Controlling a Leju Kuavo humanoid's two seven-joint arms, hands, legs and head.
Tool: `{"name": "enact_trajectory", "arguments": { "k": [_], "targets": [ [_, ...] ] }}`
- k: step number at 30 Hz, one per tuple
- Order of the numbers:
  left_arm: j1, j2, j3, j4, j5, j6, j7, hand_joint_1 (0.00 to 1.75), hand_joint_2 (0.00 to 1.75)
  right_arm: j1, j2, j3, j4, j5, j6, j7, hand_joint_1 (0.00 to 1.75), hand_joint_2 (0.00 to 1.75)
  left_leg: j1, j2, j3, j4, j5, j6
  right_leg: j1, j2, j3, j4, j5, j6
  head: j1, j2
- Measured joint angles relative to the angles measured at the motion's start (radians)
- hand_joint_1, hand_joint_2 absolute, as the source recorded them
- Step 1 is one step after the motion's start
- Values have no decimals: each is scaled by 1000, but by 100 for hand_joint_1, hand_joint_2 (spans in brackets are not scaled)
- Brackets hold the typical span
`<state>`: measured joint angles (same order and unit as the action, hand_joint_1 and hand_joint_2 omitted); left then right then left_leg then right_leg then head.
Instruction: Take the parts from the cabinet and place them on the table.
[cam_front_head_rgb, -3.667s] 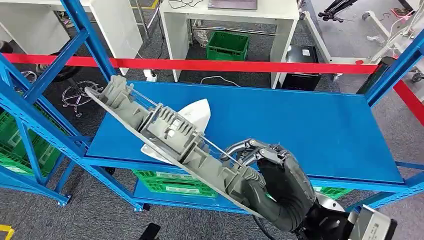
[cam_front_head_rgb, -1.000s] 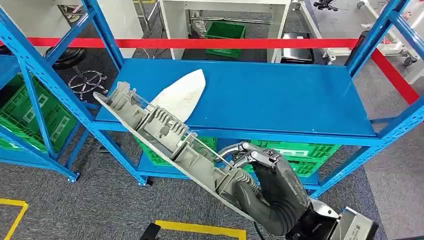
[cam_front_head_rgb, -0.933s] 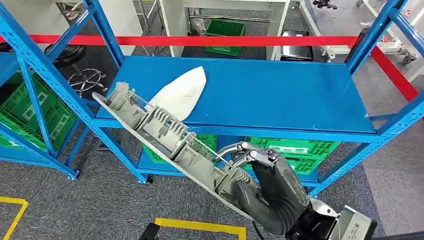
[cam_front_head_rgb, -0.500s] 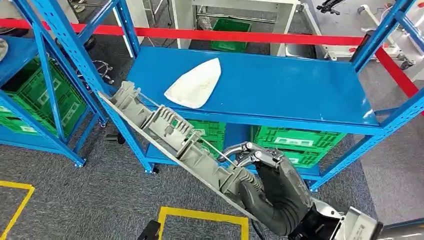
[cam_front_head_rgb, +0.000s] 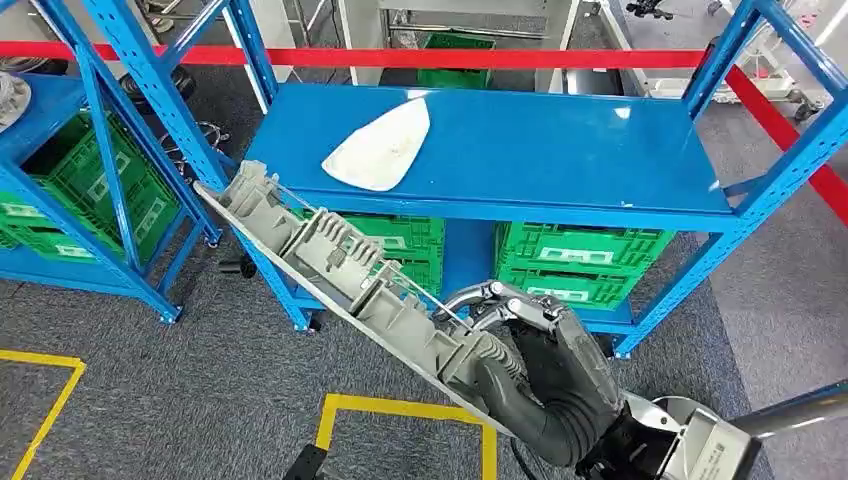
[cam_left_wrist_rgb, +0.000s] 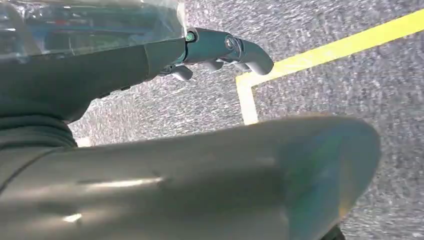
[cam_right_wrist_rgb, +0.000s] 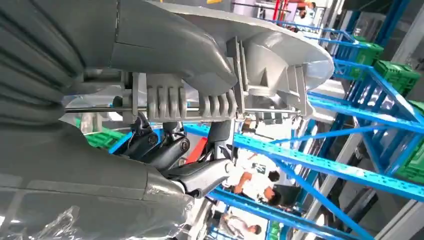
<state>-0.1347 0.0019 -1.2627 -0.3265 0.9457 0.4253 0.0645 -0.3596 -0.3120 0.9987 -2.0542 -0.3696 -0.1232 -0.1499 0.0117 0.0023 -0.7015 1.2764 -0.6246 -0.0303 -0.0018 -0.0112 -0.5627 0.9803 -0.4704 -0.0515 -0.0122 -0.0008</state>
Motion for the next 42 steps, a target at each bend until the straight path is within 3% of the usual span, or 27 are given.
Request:
{"name": "enact_trajectory", "arguments": {
  "k": [2,4,5,6,7,10,11,12,14,15,16,17,19,20,22,25,26,27,29,30,31,33,35,37,40,41,42],
  "targets": [
    [0,0,-2,0,0,0,0,0,175,1,0,0,0,0,0,0,175,175,4,0,28,26,46,-5,-1,0,-36,10,19,4,-3,0],
    [-1,3,-3,0,0,0,1,0,175,1,0,0,0,0,0,0,175,175,6,0,113,-79,114,-7,-6,2,-69,23,35,12,-4,0],
    [-2,3,-3,0,0,2,2,0,175,1,0,0,0,0,0,0,175,175,8,-1,179,-170,112,-8,-6,3,-82,32,40,18,-6,0],
    [-3,3,-4,-1,0,3,2,0,175,3,0,0,-1,0,-1,0,175,175,4,-3,239,-258,71,-7,-2,3,-94,41,45,24,-14,0],
    [-4,3,-4,-2,0,5,1,0,175,5,0,0,-1,0,-2,1,175,175,2,-6,247,-285,55,8,-3,2,-98,42,54,32,-14,0],
    [7,2,-6,-3,0,7,-2,0,175,9,-1,1,-2,4,-8,4,175,175,-3,-4,219,-284,72,32,-5,2,-103,37,82,51,-12,0],
    [8,3,-6,-3,0,8,-3,0,175,14,-2,1,-3,7,-11,6,175,175,2,3,214,-286,83,42,-8,4,-111,46,56,56,-11,0],
    [9,4,-6,-3,0,9,-3,0,175,16,-2,1,-4,10,-13,7,175,175,1,2,209,-286,93,50,-9,3,-121,79,4,59,-3,0],
    [9,4,-7,-3,0,12,-3,0,175,20,-3,2,-6,11,-15,10,175,175,-4,3,185,-285,115,59,-9,4,-155,215,-114,61,7,0],
    [11,3,-7,-3,0,12,-3,0,175,24,-3,2,-8,12,-15,10,175,175,-7,3,169,-284,126,60,-9,4,-170,293,-152,62,10,0],
    [12,3,-7,-3,0,13,-3,0,175,25,-4,3,-8,13,-16,10,175,175,-10,3,154,-282,136,61,-9,4,-172,339,-156,61,11,0],
    [13,3,-7,-3,0,14,-3,0,175,26,-4,3,-8,14,-16,11,175,175,-14,3,136,-279,147,62,-9,4,-156,347,-127,57,13,0],
    [12,4,-8,-3,0,15,-3,0,175,25,-5,3,-8,14,-17,13,175,175,-19,3,106,-271,164,61,-4,4,-74,250,-52,42,13,0],
    [12,4,-8,-3,0,16,-3,0,175,25,-5,3,-9,15,-18,13,175,175,-21,2,95,-268,172,60,1,4,-10,162,-39,29,13,0],
    [13,2,-8,-5,0,18,-3,0,175,25,-5,3,-16,17,-17,14,175,175,-27,2,80,-263,186,52,8,1,84,11,-80,15,11,0],
    [13,3,-8,-7,0,18,-3,0,175,24,-6,2,-19,18,-17,16,175,175,-18,4,63,-266,216,33,18,3,66,-1,-64,9,10,0],
    [13,6,-8,-7,0,18,-3,0,175,23,-6,3,-19,18,-17,16,175,175,-16,2,55,-260,205,29,6,-2,61,-14,-48,5,14,0],
    [14,5,-8,-8,0,18,-3,0,175,23,-6,2,-19,19,-17,17,175,175,-16,-2,47,-244,165,20,8,-1,53,-16,-37,1,11,0],
    [14,6,-8,-8,0,18,-2,0,175,22,-6,2,-19,19,-17,17,175,175,-7,-1,19,-115,44,8,7,-3,30,-12,-19,-5,2,0],
    [13,6,-8,-8,0,18,-2,0,175,22,-6,3,-19,19,-17,17,175,175,-4,-1,9,-39,4,2,7,-3,17,-8,-10,-5,1,0],
    [12,6,-8,-8,0,18,-2,0,175,22,-6,3,-19,18,-17,17,175,175,-2,-1,8,13,-3,-3,7,-3,2,-3,-1,-3,1,0],
    [11,8,-9,-8,0,18,-1,0,175,23,-6,3,-19,19,-17,17,175,175,3,-1,45,7,57,-9,4,-3,-35,12,15,1,-1,0],
    [8,8,-9,-8,0,18,-1,0,175,22,-6,2,-19,18,-17,17,175,175,7,-1,140,-118,114,-11,1,-1,-69,30,28,10,-3,0],
    [1,8,-9,-8,0,16,0,0,175,21,-7,0,-19,17,-17,17,175,175,1,-5,238,-272,62,-2,4,0,-92,49,38,23,-10,0],
    [-2,8,-9,-8,0,15,0,0,175,20,-8,-1,-19,15,-18,17,175,175,-6,-5,219,-273,71,29,0,-1,-99,42,70,41,-8,0],
    [-2,7,-9,-8,0,14,3,0,175,20,-10,-2,-19,14,-17,17,175,175,3,0,207,-283,86,42,-1,1,-107,42,69,47,-8,0],
    [-4,8,-9,-8,0,15,5,0,175,21,-10,-3,-19,13,-17,16,175,175,0,2,203,-281,96,48,-2,3,-115,58,32,53,-5,0]
  ]
}}
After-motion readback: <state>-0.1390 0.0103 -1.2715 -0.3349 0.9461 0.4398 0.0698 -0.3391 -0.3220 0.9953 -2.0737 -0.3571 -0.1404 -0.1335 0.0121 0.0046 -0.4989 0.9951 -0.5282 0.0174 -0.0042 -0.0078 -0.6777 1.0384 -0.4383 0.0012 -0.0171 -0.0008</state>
